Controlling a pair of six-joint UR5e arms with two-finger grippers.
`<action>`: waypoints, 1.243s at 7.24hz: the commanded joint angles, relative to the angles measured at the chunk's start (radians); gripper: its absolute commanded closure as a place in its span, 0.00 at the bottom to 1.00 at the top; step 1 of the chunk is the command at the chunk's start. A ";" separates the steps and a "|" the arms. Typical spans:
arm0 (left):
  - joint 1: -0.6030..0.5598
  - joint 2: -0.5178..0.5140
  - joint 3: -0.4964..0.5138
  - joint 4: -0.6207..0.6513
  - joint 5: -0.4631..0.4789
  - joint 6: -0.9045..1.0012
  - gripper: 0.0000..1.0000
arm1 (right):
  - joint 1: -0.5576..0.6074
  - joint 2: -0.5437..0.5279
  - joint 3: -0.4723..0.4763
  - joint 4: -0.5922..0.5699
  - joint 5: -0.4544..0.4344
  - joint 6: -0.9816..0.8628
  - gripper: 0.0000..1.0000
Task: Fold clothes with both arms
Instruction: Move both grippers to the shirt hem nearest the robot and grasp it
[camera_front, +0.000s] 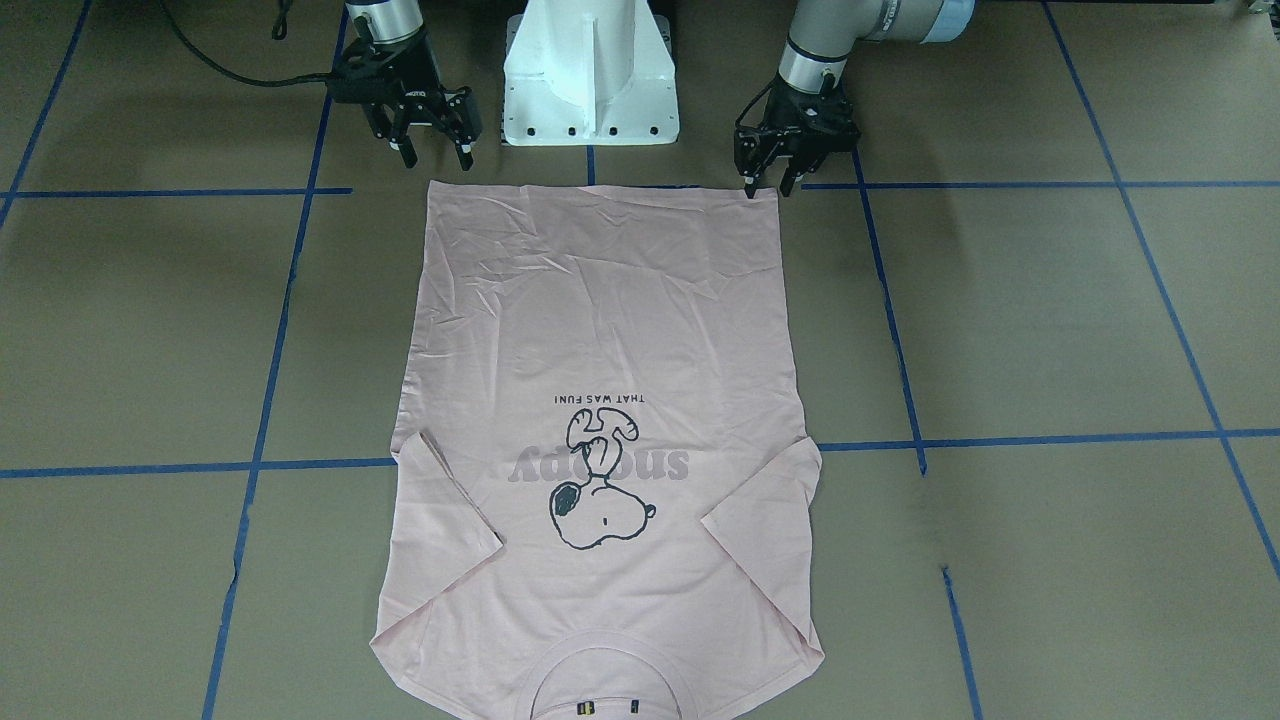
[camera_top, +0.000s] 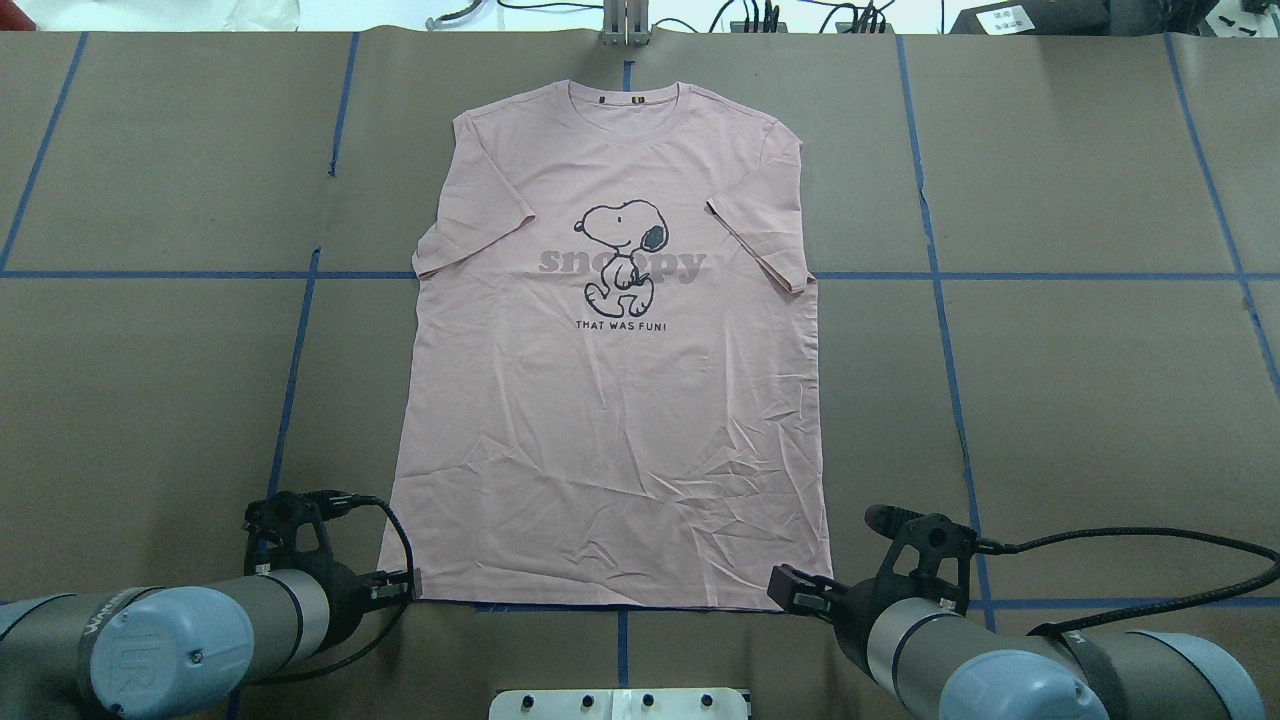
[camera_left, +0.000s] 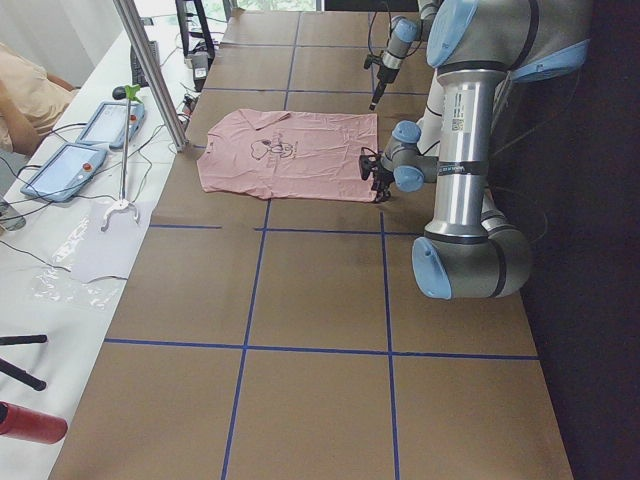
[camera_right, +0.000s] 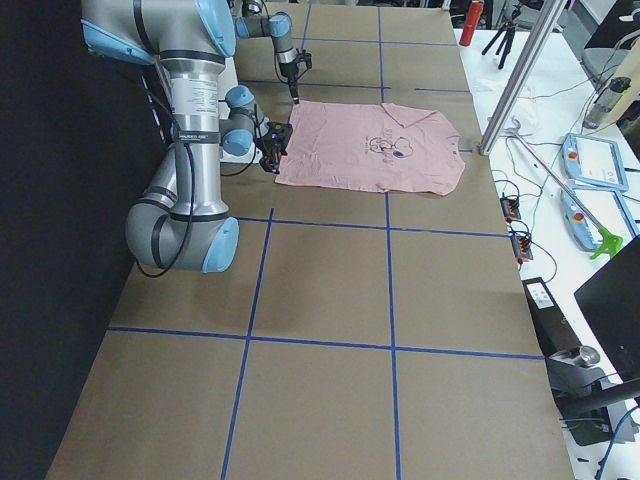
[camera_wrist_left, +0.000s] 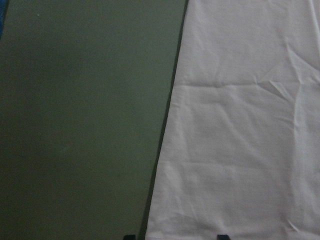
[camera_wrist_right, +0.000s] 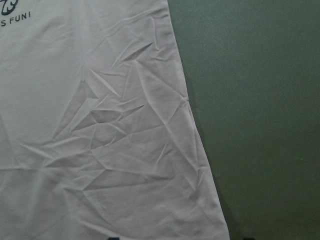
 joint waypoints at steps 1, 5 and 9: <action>0.000 0.001 0.005 0.001 0.000 -0.001 0.44 | -0.006 0.001 0.000 0.000 -0.009 0.002 0.14; 0.005 -0.001 0.007 0.001 -0.003 -0.002 0.71 | -0.009 0.001 -0.002 -0.002 -0.015 0.000 0.13; 0.005 -0.003 -0.004 0.002 -0.005 0.001 1.00 | -0.023 0.000 -0.011 -0.003 -0.024 0.012 0.17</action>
